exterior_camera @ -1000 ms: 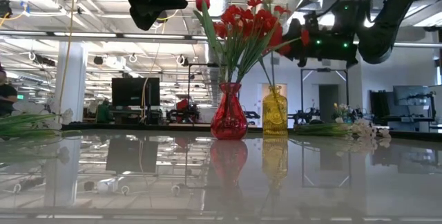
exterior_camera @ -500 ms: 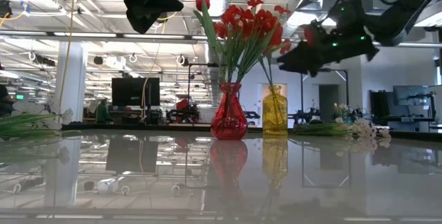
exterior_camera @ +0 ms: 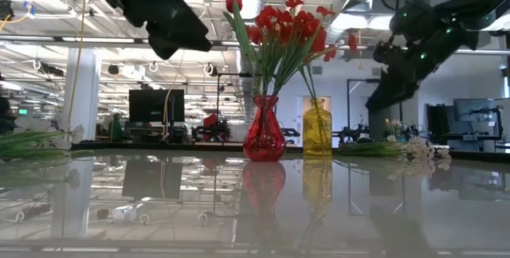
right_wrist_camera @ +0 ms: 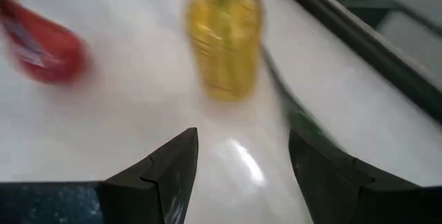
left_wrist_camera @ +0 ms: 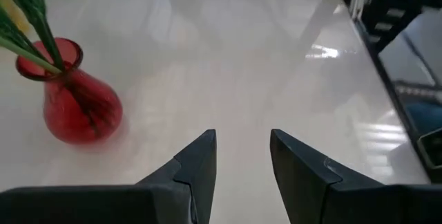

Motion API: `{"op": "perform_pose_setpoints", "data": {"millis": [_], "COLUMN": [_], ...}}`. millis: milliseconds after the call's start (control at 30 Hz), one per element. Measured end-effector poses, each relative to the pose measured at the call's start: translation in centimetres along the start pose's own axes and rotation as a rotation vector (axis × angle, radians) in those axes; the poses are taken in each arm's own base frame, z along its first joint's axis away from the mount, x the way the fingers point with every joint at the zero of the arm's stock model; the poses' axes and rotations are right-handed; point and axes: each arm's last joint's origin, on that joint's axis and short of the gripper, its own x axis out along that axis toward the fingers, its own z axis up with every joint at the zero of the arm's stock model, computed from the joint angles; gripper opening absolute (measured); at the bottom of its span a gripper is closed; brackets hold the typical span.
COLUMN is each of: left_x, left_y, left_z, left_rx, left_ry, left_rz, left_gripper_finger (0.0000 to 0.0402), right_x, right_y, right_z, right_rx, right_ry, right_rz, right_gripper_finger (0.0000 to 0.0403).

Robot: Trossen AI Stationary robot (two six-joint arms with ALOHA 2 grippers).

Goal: Sort flowers into vase by color
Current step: Put the right white flowers into the yellow vase

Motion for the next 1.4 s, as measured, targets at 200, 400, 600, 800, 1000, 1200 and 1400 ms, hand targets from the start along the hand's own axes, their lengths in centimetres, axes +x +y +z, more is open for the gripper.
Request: {"op": "perform_pose_setpoints", "data": {"millis": [200,400,600,800,1000,1200,1400], "left_x": [0.8,0.8,0.8,0.7,0.8,0.7,0.7], "left_y": [0.1,0.1,0.2,0.1,0.2,0.2,0.2], "left_z": [-0.5,-0.5,-0.7,-1.0,-1.0,-0.9,-0.9], "left_rx": [0.027,-0.012,-0.069,-0.093,-0.088,-0.095,-0.103], "left_ry": [0.030,0.027,0.052,0.078,0.075,0.072,0.072], "left_rz": [0.005,0.004,0.013,0.019,0.021,0.021,0.021], "left_gripper_finger": [0.0125,0.0125,0.0125,0.0125,0.0125,0.0125,0.0125], "right_x": [2.7,6.4,9.5,10.7,10.1,7.1,2.2], "right_y": [-0.9,-2.1,-4.1,-5.1,-4.9,-5.0,-4.8], "right_z": [-0.2,1.1,2.3,1.4,1.1,3.3,6.5], "right_rx": [-0.072,-0.207,-0.189,-0.168,-0.106,-0.060,-0.051], "right_ry": [0.113,0.239,0.354,0.525,0.567,0.466,0.233], "right_rz": [-0.128,-0.159,-0.186,-0.143,-0.152,-0.417,-0.676], "right_gripper_finger": [0.0255,0.0255,0.0252,0.0206,0.0076,0.0032,0.0029]}}
